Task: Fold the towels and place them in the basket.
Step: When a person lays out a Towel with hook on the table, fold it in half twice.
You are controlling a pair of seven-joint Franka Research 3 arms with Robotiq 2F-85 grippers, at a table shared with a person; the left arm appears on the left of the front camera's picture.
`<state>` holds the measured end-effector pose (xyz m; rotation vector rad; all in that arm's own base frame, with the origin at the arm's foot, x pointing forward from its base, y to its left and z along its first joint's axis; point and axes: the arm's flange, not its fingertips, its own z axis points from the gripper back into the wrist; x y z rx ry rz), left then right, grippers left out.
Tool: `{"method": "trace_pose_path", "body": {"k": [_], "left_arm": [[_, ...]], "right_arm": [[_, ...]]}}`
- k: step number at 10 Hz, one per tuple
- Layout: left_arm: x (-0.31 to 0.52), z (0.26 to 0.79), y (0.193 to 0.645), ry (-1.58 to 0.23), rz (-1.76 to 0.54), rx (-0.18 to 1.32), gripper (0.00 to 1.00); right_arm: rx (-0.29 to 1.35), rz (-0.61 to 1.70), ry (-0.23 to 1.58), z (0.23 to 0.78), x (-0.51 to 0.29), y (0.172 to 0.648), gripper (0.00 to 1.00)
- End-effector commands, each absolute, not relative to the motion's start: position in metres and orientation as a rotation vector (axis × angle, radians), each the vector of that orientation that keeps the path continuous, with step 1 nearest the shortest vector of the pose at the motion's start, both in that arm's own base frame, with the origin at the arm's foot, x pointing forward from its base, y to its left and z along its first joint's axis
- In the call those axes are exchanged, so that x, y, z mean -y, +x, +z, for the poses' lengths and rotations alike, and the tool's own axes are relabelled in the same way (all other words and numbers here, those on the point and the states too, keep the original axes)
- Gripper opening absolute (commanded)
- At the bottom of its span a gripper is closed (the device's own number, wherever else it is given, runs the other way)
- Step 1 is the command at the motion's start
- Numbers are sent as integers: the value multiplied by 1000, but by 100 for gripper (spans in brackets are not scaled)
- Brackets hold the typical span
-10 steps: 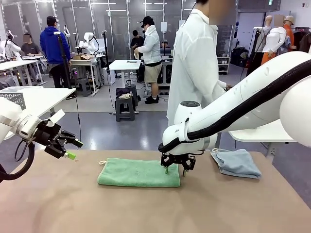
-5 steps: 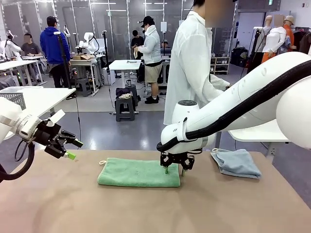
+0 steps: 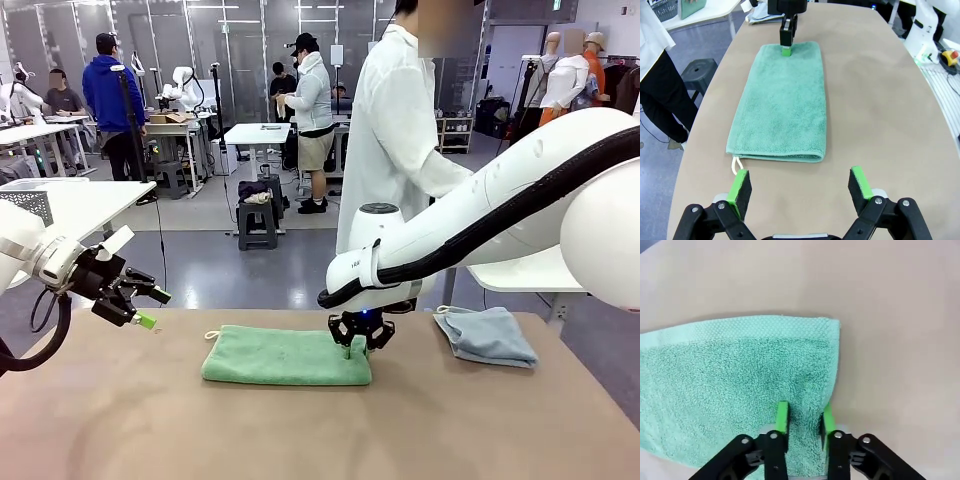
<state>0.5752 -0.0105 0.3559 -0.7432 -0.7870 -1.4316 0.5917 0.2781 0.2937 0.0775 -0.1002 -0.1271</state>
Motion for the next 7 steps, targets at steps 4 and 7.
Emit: {"method": "trace_pose_path", "body": {"k": [4, 7], "left_arm": [[11, 356, 575, -740, -1432, 787, 98], [11, 356, 575, -740, -1432, 787, 98]], "right_arm": [[94, -164, 31, 284, -282, 599, 0], [98, -37, 22, 284, -262, 599, 0]]}}
